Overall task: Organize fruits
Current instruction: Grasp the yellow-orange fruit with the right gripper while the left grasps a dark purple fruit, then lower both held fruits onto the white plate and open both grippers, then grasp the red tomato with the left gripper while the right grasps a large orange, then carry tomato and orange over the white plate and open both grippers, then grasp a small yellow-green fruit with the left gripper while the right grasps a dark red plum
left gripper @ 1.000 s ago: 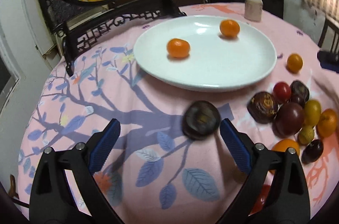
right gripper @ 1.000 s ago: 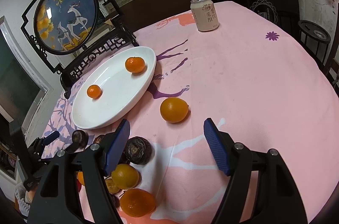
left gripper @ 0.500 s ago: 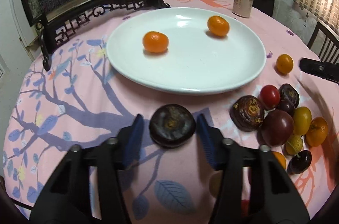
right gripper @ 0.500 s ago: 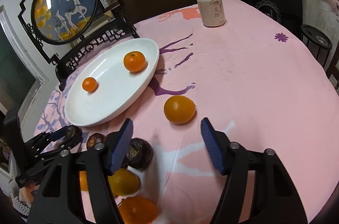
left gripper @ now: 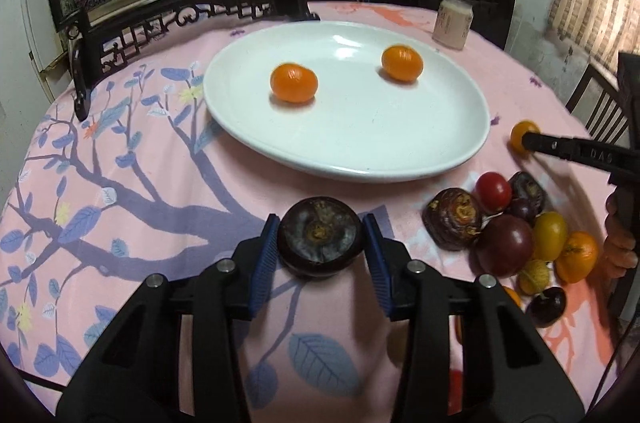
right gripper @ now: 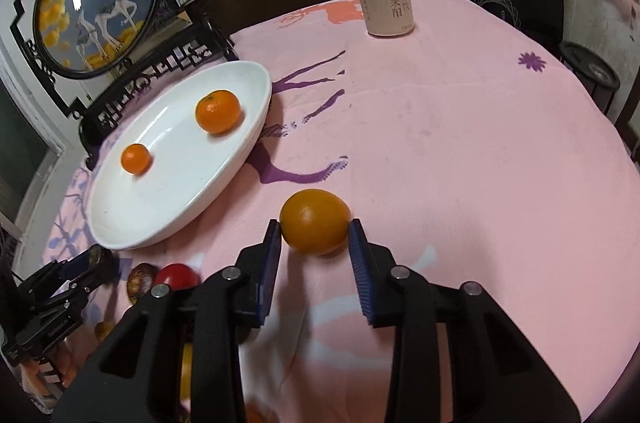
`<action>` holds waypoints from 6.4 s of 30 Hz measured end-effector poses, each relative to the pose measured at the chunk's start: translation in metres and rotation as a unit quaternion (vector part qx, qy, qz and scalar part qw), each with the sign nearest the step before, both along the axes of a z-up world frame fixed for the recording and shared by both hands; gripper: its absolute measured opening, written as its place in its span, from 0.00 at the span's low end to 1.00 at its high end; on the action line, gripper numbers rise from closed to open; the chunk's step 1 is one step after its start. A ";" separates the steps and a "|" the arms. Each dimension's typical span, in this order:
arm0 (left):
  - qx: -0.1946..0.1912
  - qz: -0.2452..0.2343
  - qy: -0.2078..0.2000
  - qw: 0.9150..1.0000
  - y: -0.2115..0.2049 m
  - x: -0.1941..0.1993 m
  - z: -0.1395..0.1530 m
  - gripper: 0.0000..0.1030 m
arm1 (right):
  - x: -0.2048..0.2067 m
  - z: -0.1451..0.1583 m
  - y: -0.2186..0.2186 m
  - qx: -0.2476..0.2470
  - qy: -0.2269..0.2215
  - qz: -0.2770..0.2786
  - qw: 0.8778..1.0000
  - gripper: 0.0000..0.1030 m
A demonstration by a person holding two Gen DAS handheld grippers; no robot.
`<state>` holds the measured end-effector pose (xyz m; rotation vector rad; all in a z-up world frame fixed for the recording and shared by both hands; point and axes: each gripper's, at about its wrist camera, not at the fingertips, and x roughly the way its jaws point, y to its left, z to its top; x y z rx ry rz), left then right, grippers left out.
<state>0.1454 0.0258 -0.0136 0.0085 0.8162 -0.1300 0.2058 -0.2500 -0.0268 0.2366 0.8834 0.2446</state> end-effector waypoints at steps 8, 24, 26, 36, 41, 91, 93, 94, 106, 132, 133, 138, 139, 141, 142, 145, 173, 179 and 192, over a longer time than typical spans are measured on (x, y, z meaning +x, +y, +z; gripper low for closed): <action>0.005 0.007 -0.060 0.998 -0.003 -0.022 0.028 0.41 | -0.028 0.029 -0.012 0.037 -0.060 -0.013 0.997 0.33; 0.030 0.025 -0.059 0.997 -0.024 0.056 0.035 0.67 | 0.031 0.034 0.087 -0.003 -0.049 0.073 0.996 0.36; 0.031 0.026 -0.065 0.997 -0.023 0.056 0.037 0.68 | 0.029 0.036 0.084 0.001 -0.060 0.070 0.996 0.36; 0.027 0.035 -0.062 0.997 -0.005 0.024 0.031 0.75 | -0.004 0.044 0.053 0.038 -0.061 0.068 0.995 0.36; 0.025 0.036 -0.055 0.998 0.001 -0.007 0.024 0.76 | -0.043 0.036 0.032 0.043 -0.057 0.062 0.995 0.36; -0.005 -0.110 0.022 0.994 -0.034 -0.091 -0.007 0.30 | -0.114 0.013 0.005 0.069 -0.034 0.061 0.995 0.36; -0.015 -0.102 0.015 0.995 -0.029 -0.092 -0.004 0.30 | -0.113 0.012 0.005 0.069 -0.030 0.061 0.995 0.36; -0.020 -0.098 0.013 0.995 -0.026 -0.092 -0.003 0.30 | -0.113 0.011 0.006 0.069 -0.027 0.063 0.995 0.36; -0.033 -0.089 0.025 0.995 -0.021 -0.086 -0.005 0.30 | -0.107 -0.004 0.035 0.030 0.004 0.115 0.993 0.42; -0.015 0.034 -0.013 0.999 -0.003 0.065 0.037 0.30 | 0.010 0.053 0.086 0.028 -0.057 0.088 0.994 0.39; -0.016 0.035 -0.011 0.999 -0.001 0.068 0.034 0.30 | 0.016 0.050 0.092 0.022 -0.053 0.090 0.994 0.39; -0.024 0.054 -0.019 0.998 0.011 0.076 0.030 0.55 | 0.032 0.037 0.103 0.004 -0.042 0.096 0.994 0.47; -0.024 0.056 -0.026 0.998 0.012 0.074 0.031 0.58 | 0.031 0.037 0.101 0.006 -0.047 0.096 0.994 0.54; -0.020 0.056 -0.033 0.998 0.012 0.071 0.035 0.59 | 0.027 0.039 0.097 0.010 -0.061 0.088 0.994 0.54; -0.020 0.053 -0.035 0.998 0.012 0.068 0.036 0.61 | 0.025 0.040 0.093 0.012 -0.063 0.087 0.994 0.54; 0.000 0.048 -0.046 0.998 0.006 0.055 0.038 0.67 | 0.014 0.045 0.082 0.033 -0.066 0.085 0.994 0.54; 0.073 -0.039 -0.021 0.996 -0.031 -0.068 -0.001 0.88 | -0.080 0.028 0.002 0.081 -0.068 0.009 0.994 0.67; 0.054 -0.043 0.001 0.998 -0.027 -0.062 -0.006 0.56 | -0.080 0.027 0.002 0.081 -0.066 0.008 0.994 0.67; 0.037 -0.080 0.018 0.996 -0.037 -0.058 -0.011 0.23 | -0.081 0.025 0.011 0.077 -0.055 0.033 0.995 0.67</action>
